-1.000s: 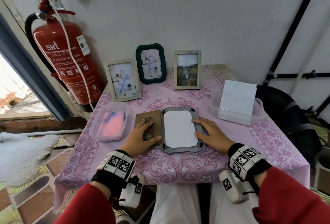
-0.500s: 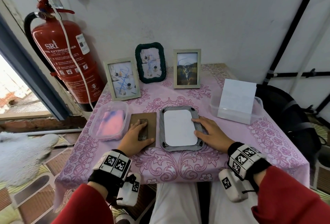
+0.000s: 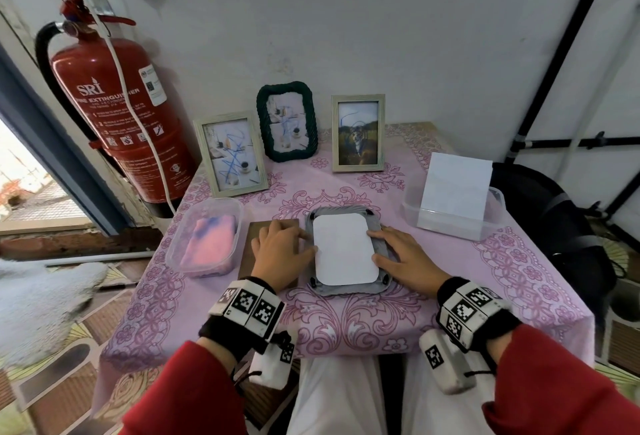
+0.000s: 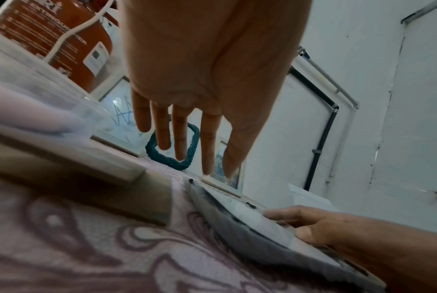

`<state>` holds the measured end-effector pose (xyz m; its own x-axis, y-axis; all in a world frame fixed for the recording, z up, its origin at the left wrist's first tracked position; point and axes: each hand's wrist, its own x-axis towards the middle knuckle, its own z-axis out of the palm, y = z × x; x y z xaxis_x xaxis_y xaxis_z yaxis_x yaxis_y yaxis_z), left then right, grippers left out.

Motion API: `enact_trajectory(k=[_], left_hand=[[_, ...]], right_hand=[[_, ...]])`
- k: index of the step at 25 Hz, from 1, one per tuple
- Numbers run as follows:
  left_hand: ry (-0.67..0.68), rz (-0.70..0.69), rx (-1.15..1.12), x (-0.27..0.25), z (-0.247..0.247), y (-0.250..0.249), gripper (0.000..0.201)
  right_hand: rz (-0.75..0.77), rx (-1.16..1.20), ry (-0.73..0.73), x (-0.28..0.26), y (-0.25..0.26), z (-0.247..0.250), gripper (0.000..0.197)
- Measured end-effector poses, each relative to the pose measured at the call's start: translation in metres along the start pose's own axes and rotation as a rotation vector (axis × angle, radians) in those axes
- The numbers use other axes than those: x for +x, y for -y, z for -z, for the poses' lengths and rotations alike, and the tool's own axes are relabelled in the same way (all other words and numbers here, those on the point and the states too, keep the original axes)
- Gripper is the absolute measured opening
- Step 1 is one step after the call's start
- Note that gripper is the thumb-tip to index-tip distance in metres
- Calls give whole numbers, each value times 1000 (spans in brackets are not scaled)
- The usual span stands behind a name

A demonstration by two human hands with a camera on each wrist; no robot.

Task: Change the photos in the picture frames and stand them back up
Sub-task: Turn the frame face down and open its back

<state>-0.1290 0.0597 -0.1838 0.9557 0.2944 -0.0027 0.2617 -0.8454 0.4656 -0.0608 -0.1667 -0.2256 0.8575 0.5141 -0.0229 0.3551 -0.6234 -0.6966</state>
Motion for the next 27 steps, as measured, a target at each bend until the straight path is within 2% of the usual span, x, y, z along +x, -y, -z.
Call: enact_trajectory(k=[2,4,12,18,22,25,27], left_hand=[[86,41,94,2,-5,-8,34],[122,81,86,3,-10,-13,37],[-25,161,-277,4,-13,-10,24],[-42,203,-427,11,-18,-1,16],[-37,192,-648,21,-18,11,11],[-33,190,-796,25,-17,17,18],[-28,190,-863,26,-16,18,14]], right_hand=[[2,3,-4,0,1,0,49],[8,7,-6,0,0,0,49],[12,2,5,1,-2,-1,50],[7,-48,16,2,-5,-2,51],[6,-59,10,2,-5,-3,51],[13,-73,16,1,-3,-2,51],[9,-74,20,0,-1,-1,51]])
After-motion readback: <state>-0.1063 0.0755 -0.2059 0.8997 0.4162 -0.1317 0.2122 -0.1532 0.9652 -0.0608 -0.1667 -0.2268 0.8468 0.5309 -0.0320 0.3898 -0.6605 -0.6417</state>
